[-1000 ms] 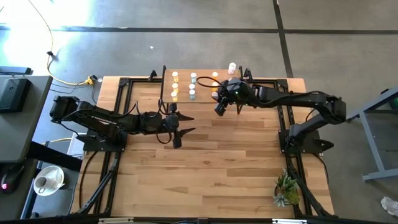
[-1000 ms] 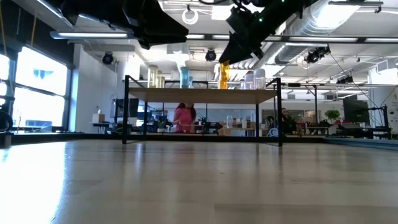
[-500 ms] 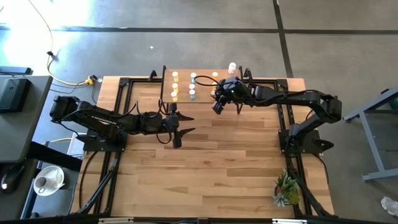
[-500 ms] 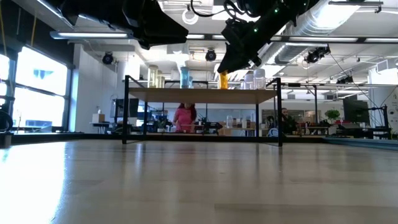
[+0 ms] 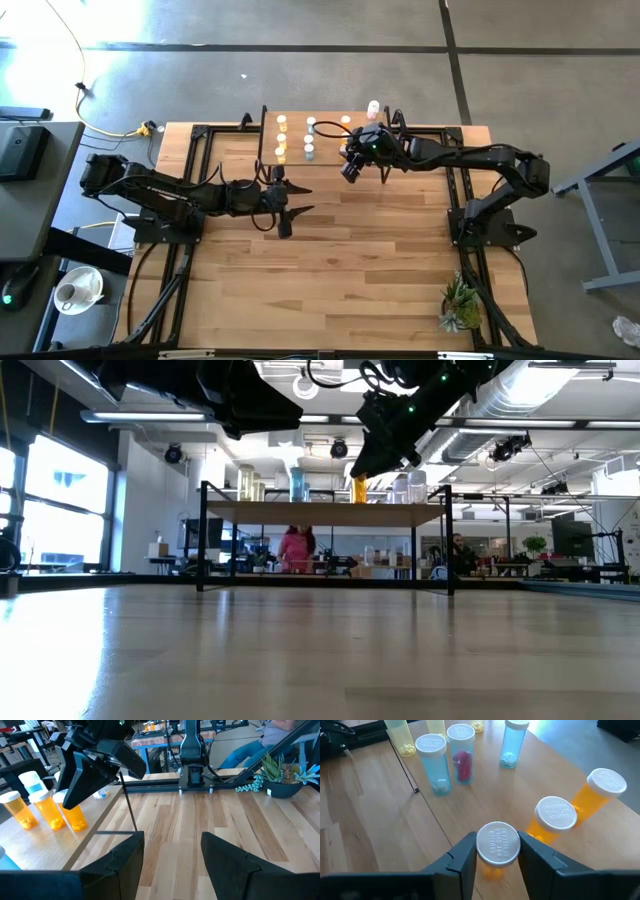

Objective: Pick and place medicine bottles onto shelf by color
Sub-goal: Put the orange pill bottle on the shelf aligned with the other orange pill bottles, then return to Home Position

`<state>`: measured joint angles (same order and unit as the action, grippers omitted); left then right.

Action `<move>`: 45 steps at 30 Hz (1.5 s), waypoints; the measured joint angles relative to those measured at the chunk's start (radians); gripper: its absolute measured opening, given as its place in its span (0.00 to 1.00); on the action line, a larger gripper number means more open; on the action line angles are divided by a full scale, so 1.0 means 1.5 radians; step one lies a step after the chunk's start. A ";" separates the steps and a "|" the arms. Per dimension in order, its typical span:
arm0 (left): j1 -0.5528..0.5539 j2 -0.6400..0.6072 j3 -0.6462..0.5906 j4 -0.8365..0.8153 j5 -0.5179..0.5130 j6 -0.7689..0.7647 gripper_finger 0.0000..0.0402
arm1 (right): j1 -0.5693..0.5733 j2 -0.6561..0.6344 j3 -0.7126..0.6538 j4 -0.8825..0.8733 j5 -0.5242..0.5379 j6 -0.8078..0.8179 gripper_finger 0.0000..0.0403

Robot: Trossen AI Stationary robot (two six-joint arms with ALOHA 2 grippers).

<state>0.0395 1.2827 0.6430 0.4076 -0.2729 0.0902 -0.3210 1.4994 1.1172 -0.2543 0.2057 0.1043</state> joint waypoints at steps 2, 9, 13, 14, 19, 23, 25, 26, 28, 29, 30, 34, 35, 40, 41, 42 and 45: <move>0.000 0.000 0.000 0.000 0.000 0.000 0.46 | 0.000 0.001 -0.001 -0.003 0.002 0.000 0.33; 0.000 0.000 0.000 0.000 0.000 0.000 0.46 | 0.000 0.003 0.010 -0.009 0.001 0.000 0.42; 0.000 0.000 0.000 -0.008 0.000 0.000 0.46 | 0.000 0.002 0.029 -0.016 0.001 -0.011 0.43; 0.000 0.000 0.000 -0.011 0.000 0.000 0.46 | 0.000 0.002 0.038 -0.025 0.001 -0.013 0.43; -0.004 -0.026 0.000 -0.052 0.003 -0.006 0.46 | 0.002 0.002 0.101 -0.125 -0.001 -0.010 0.43; -0.017 -0.081 0.000 -0.134 0.030 -0.023 0.46 | 0.028 0.000 0.148 -0.212 -0.019 -0.015 0.43; -0.026 -0.115 -0.006 -0.161 0.051 -0.036 0.46 | 0.050 -0.005 0.157 -0.236 -0.023 -0.026 0.43; -0.030 -0.131 -0.014 -0.163 0.060 -0.040 0.46 | 0.061 -0.011 0.157 -0.242 -0.023 -0.034 0.43; -0.040 -0.164 -0.033 -0.163 0.073 -0.052 0.46 | 0.083 -0.027 0.149 -0.245 -0.023 -0.045 0.43; -0.044 -0.180 -0.046 -0.157 0.075 -0.062 0.46 | 0.095 -0.038 0.140 -0.246 -0.022 -0.047 0.43; -0.049 -0.195 -0.060 -0.144 0.076 -0.072 0.46 | 0.108 -0.048 0.130 -0.244 -0.021 -0.047 0.43; -0.069 -0.244 -0.130 -0.096 0.077 -0.101 0.46 | 0.161 -0.103 0.058 -0.230 -0.021 -0.024 0.43; -0.074 -0.254 -0.148 -0.086 0.077 -0.107 0.46 | 0.173 -0.122 0.032 -0.215 -0.022 -0.015 0.43; -0.096 -0.299 -0.240 -0.007 0.077 -0.143 0.46 | 0.236 -0.221 -0.106 -0.131 0.018 0.038 0.43; -0.098 -0.307 -0.255 0.013 0.077 -0.145 0.46 | 0.249 -0.243 -0.133 -0.110 0.029 0.050 0.43; -0.099 -0.319 -0.270 0.025 0.077 -0.145 0.46 | 0.261 -0.264 -0.160 -0.088 0.040 0.057 0.43; -0.098 -0.352 -0.305 0.046 0.077 -0.145 0.46 | 0.298 -0.327 -0.239 -0.025 0.051 0.067 0.43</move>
<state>-0.1078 0.7541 0.1851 0.4759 -0.1573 -0.1280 0.1253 1.0085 0.7589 -0.2919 0.2819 0.2045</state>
